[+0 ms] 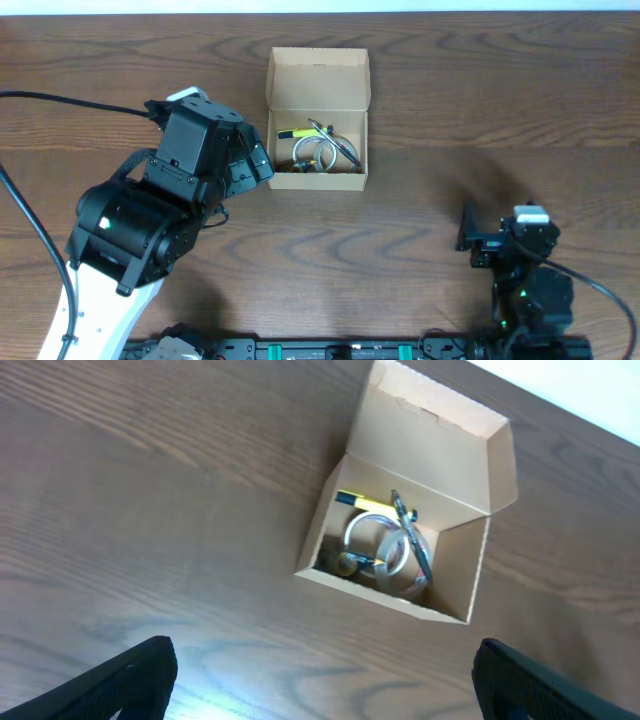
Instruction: Pack container
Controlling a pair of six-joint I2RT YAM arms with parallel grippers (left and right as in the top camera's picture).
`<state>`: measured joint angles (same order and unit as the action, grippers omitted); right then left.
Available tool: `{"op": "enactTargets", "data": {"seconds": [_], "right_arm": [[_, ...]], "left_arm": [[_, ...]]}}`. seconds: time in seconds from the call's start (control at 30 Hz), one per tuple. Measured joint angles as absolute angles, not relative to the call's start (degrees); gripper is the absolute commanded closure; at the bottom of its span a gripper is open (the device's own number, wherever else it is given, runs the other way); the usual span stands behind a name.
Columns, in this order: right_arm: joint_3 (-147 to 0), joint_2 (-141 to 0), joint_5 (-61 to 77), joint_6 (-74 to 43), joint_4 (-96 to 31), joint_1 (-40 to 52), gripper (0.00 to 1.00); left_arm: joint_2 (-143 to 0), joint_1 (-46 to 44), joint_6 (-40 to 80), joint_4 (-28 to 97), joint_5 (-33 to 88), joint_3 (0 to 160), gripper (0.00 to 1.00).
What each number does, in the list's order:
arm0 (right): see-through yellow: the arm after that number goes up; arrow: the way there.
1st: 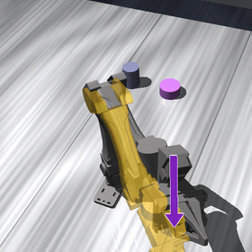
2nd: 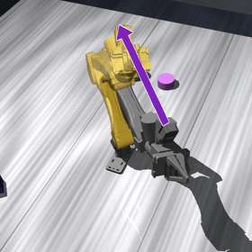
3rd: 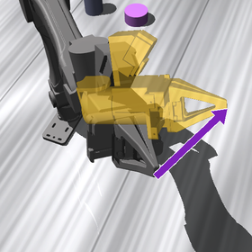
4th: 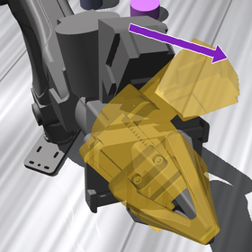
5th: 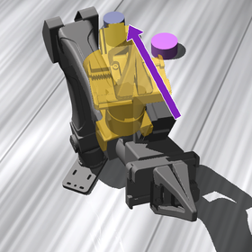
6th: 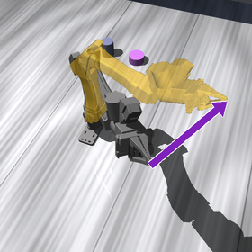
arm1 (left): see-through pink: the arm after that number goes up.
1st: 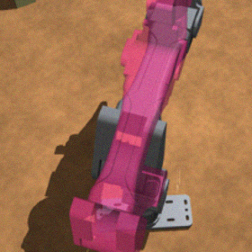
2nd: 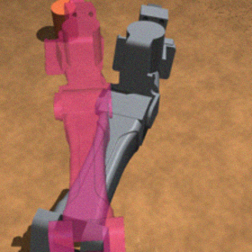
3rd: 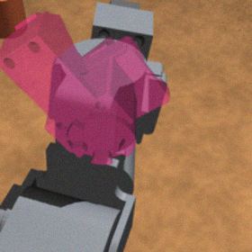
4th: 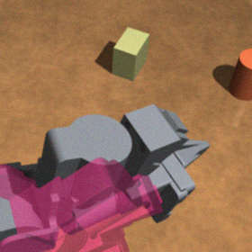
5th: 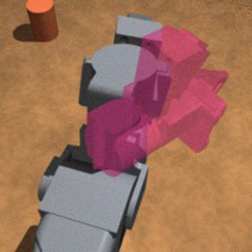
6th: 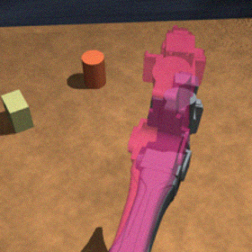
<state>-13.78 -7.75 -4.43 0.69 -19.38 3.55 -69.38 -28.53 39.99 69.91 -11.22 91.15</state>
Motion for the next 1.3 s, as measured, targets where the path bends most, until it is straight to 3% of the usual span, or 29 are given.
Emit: {"op": "enactTargets", "data": {"seconds": [0.2, 0.37, 0.53, 0.63, 0.67, 0.73, 0.77, 0.83, 1.1, 1.3], "right_arm": [[-39.4, -36.6, -0.8, 1.7, -26.7, 3.5, 0.01], [-64.3, -64.7, 4.2, 1.9, -41.7, 3.4, 0.01], [-78.1, -83.4, 10.2, 1.9, -41.4, 3.4, 0.01], [-79.0, -89.3, 12.9, 2.1, -35.3, 3.4, 0.17], [-79.0, -91.9, 14.3, 1.8, -32.7, 3.4, 0.27], [-79.0, -94.3, 15.0, 0.8, -30.2, 3.4, 0.50], [-79.0, -95.1, 15.4, 0.6, -29.4, 3.4, 0.60], [-79.0, -96.8, 15.8, -0.4, -27.6, 3.4, 0.98], [-79.1, -106.6, 15.9, -9.3, -21.7, 3.4, 0.99], [-79.1, -114.6, 18.8, -14.6, -17.7, 3.4, 0.99]], "left_arm": [[-69.5, -25.8, 39.8, 66.2, -15.1, 91.1, 0.05], [-69.9, -16.2, 39.5, 58.7, -15.8, 91.1, 0.05], [-72.6, -6.3, 41.0, 50.9, -15.9, 91.1, 0.03], [-75.6, -3.9, 44.7, 50.7, -16.1, 91.1, 0.27], [-77.2, -3.6, 45.7, 50.7, -16.2, 91.1, 0.58], [-80.4, -3.5, 48.0, 48.9, -16.4, 91.1, 0.94], [-81.6, -3.5, 48.3, 47.7, -16.4, 91.1, 0.94], [-85.0, -3.5, 49.0, 45.0, -16.5, 91.1, 0.94], [-100.6, -2.5, 52.8, 36.6, -15.7, 91.1, 0.94], [-109.4, 1.2, 53.8, 28.4, -2.4, 91.1, 0.94]]}}
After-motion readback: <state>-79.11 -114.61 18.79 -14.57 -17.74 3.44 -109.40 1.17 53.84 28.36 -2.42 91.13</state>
